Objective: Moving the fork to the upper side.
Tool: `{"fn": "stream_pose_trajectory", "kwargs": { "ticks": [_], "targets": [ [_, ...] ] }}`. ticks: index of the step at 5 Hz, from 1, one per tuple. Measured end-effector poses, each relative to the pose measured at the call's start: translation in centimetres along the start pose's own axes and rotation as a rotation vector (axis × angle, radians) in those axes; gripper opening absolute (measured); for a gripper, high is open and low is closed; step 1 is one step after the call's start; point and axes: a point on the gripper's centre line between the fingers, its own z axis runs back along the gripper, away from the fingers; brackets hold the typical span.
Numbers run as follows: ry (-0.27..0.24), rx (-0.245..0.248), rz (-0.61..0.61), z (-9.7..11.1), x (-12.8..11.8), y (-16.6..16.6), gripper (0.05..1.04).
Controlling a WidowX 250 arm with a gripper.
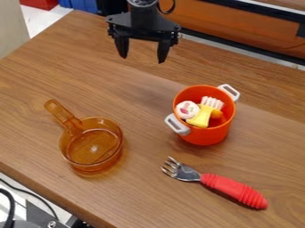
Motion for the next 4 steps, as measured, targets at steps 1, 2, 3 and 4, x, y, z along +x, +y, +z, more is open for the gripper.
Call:
{"fn": "stream_pose_trajectory", "kwargs": {
  "ticks": [1,2,3,4],
  "targets": [
    [0.030,0.007,0.001,-0.7,-0.7,0.0,0.999],
    [0.081,0.007,0.049,-1.6,-2.7,0.1,0.999],
    [0.068,-0.027,0.037,-0.6,-4.6,-0.1,0.999],
    [0.096,-0.068,0.053,1.7,-7.6,-0.2,0.999]
  ]
}}
